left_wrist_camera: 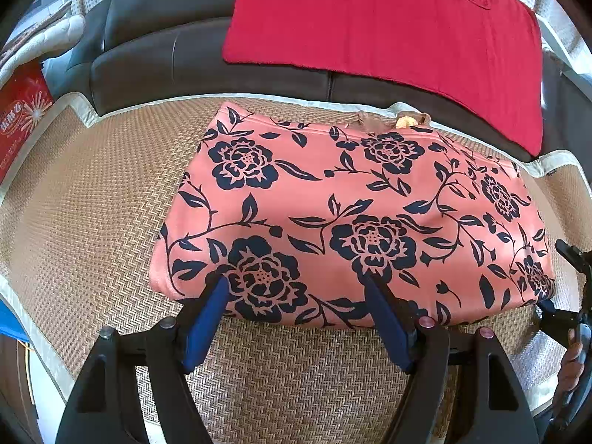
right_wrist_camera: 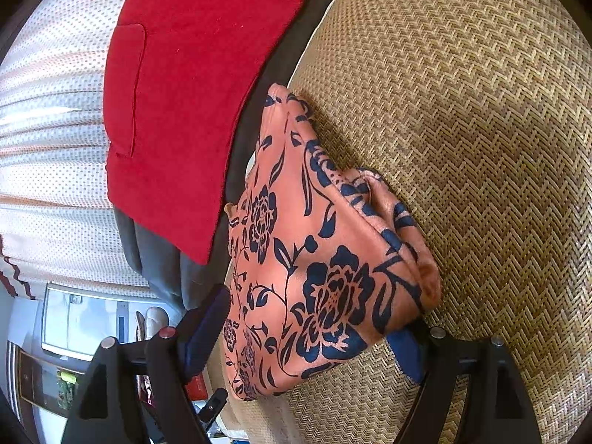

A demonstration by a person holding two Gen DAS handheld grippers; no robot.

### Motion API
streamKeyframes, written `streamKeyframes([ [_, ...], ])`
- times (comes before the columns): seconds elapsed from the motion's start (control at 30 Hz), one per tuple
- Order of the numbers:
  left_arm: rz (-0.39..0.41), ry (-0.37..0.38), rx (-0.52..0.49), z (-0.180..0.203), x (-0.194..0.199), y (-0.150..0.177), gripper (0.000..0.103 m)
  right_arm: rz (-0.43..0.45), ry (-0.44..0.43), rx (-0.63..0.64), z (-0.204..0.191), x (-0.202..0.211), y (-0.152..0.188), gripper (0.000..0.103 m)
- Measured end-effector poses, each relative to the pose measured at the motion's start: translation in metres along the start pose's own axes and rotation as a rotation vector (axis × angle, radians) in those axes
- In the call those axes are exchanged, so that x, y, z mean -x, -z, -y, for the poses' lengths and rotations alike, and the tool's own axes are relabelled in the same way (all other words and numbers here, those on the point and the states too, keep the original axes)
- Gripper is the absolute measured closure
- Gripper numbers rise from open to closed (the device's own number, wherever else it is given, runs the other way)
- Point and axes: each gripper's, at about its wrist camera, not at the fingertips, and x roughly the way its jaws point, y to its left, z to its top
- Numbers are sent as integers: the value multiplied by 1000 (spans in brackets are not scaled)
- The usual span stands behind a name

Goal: Fold small clothes

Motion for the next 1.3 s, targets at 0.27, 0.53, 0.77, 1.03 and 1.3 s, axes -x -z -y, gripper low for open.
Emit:
streamKeyframes([
  [0.27,-6,-3,4,-1,-7,0,27,-13,23,36,-8,-9,5,20],
  [0.53,-9,5,6,-2,-14,-1,27,-33,26,61,-11,-15,7,20],
  [0.77,18,11,-18,10,-16,-13,27,-65,36,92,-16,-19,6,21],
  [1.03,30,29,-138,73,-38,-34,27,-88,109,159,-31,-26,7,31],
  [1.3,-31,-35,-179,97,-76,-24,26,-127,172,176,-30,-34,3,82],
])
